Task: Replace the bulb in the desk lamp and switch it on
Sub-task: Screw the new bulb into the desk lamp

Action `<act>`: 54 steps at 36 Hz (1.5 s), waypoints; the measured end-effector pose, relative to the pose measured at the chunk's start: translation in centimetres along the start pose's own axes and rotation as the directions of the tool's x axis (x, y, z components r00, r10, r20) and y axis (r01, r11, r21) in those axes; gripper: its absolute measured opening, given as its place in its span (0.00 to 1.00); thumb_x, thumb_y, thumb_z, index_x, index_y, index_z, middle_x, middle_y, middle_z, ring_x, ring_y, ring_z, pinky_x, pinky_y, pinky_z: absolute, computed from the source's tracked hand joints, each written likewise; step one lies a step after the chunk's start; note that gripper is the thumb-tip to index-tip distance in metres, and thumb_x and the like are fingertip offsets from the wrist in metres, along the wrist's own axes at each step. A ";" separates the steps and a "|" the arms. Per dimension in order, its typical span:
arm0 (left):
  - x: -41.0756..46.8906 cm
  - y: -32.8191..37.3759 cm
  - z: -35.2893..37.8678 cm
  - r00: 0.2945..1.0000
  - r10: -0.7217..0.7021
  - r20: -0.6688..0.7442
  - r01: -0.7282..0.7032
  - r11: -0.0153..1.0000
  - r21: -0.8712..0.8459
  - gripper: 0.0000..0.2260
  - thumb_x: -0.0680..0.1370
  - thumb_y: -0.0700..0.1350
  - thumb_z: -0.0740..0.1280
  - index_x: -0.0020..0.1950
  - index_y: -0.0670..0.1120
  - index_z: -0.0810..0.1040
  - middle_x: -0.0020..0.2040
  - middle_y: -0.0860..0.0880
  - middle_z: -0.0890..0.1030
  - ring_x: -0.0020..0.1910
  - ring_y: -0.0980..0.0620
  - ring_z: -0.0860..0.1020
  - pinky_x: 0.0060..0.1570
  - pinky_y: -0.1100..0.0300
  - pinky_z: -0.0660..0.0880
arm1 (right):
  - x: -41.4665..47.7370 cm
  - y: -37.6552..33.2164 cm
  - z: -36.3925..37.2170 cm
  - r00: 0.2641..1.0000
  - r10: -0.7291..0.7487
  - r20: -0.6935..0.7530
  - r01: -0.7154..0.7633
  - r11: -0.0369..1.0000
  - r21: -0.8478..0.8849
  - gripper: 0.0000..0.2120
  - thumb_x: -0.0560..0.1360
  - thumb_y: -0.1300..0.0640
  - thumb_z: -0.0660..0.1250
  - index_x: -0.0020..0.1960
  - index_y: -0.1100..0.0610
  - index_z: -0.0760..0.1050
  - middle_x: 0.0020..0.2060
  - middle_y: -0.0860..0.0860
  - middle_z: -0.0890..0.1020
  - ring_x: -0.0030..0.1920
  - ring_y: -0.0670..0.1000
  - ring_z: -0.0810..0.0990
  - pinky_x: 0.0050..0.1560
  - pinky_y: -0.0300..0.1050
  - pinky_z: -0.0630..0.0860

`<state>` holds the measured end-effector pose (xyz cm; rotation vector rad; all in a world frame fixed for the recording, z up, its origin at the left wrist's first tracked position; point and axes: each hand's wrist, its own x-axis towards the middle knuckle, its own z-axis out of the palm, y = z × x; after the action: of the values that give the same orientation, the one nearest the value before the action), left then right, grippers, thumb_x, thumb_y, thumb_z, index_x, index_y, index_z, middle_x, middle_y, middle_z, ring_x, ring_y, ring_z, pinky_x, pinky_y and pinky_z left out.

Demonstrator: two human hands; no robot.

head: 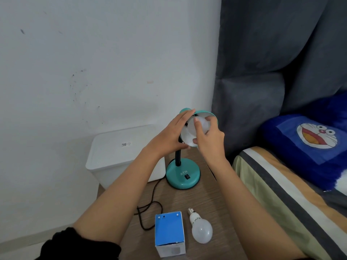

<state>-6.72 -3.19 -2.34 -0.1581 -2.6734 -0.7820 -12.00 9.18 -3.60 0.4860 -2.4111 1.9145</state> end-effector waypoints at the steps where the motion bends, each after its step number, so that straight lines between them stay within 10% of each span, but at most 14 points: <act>1: 0.0 0.0 0.0 1.000 -0.002 -0.001 0.002 1.000 -0.003 0.43 0.69 0.42 0.75 0.76 0.50 0.52 0.75 0.50 0.57 0.72 0.59 0.57 0.66 0.77 0.53 | 0.0 0.0 0.0 1.000 0.001 0.009 -0.001 1.000 0.004 0.17 0.72 0.38 0.62 0.54 0.48 0.68 0.44 0.52 0.78 0.44 0.58 0.83 0.47 0.57 0.81; 7: -0.1 -0.1 0.0 1.000 0.005 0.008 -0.005 1.000 0.011 0.44 0.67 0.40 0.76 0.76 0.49 0.52 0.75 0.49 0.58 0.73 0.55 0.58 0.71 0.62 0.57 | 0.4 0.2 -0.5 0.998 -0.061 0.035 0.063 0.996 -0.060 0.27 0.68 0.50 0.72 0.64 0.54 0.69 0.59 0.53 0.75 0.58 0.52 0.74 0.54 0.44 0.73; 15: -0.1 -0.3 0.0 1.000 -0.001 0.006 0.001 1.000 0.009 0.45 0.67 0.39 0.76 0.76 0.50 0.52 0.75 0.50 0.58 0.74 0.55 0.57 0.71 0.64 0.56 | 0.5 0.0 -0.1 0.999 -0.002 -0.038 -0.001 0.998 -0.058 0.29 0.68 0.33 0.60 0.59 0.54 0.68 0.49 0.57 0.80 0.44 0.59 0.82 0.47 0.55 0.80; 27: 0.0 -0.4 0.4 1.000 0.006 -0.012 -0.006 1.000 0.005 0.45 0.67 0.39 0.76 0.76 0.51 0.52 0.75 0.50 0.58 0.74 0.55 0.56 0.70 0.65 0.55 | 0.5 0.7 -0.2 0.998 -0.061 -0.029 0.060 0.997 -0.043 0.21 0.77 0.41 0.58 0.63 0.54 0.67 0.47 0.59 0.80 0.44 0.60 0.83 0.48 0.55 0.80; 35: -0.1 -0.5 0.3 1.000 0.004 -0.021 -0.004 1.000 -0.012 0.45 0.67 0.39 0.76 0.76 0.51 0.53 0.75 0.51 0.59 0.73 0.56 0.57 0.71 0.62 0.57 | 0.6 0.6 -0.8 0.996 -0.088 0.021 0.089 0.994 -0.068 0.28 0.67 0.50 0.74 0.64 0.56 0.70 0.57 0.52 0.75 0.57 0.48 0.73 0.53 0.39 0.70; 44: -0.1 -0.4 0.2 1.000 0.000 -0.024 0.000 1.000 -0.017 0.45 0.67 0.39 0.76 0.76 0.51 0.53 0.75 0.51 0.58 0.72 0.60 0.56 0.70 0.67 0.55 | 1.0 0.7 -0.1 0.998 0.045 -0.033 -0.048 0.993 -0.108 0.29 0.69 0.32 0.60 0.28 0.57 0.65 0.30 0.56 0.76 0.37 0.57 0.83 0.33 0.48 0.74; 50: 0.0 -0.2 0.3 1.000 -0.003 -0.010 0.003 1.000 -0.021 0.45 0.67 0.38 0.75 0.76 0.50 0.53 0.75 0.50 0.58 0.73 0.58 0.56 0.69 0.68 0.55 | 0.6 0.9 -0.2 0.993 -0.105 -0.048 0.100 0.990 -0.104 0.23 0.77 0.43 0.60 0.63 0.59 0.69 0.57 0.59 0.77 0.57 0.57 0.76 0.54 0.51 0.75; 54: 0.0 -0.2 0.2 1.000 0.002 -0.008 -0.002 1.000 -0.013 0.44 0.67 0.39 0.75 0.76 0.50 0.52 0.75 0.50 0.58 0.70 0.62 0.56 0.68 0.70 0.54 | 0.0 1.1 -0.1 0.995 -0.096 -0.040 0.095 0.995 -0.024 0.18 0.76 0.41 0.60 0.59 0.53 0.68 0.47 0.58 0.80 0.46 0.57 0.82 0.48 0.54 0.80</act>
<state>-6.82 -3.28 -2.65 -0.1605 -2.6611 -0.7984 -12.29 9.50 -4.65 0.5457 -2.3359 1.8394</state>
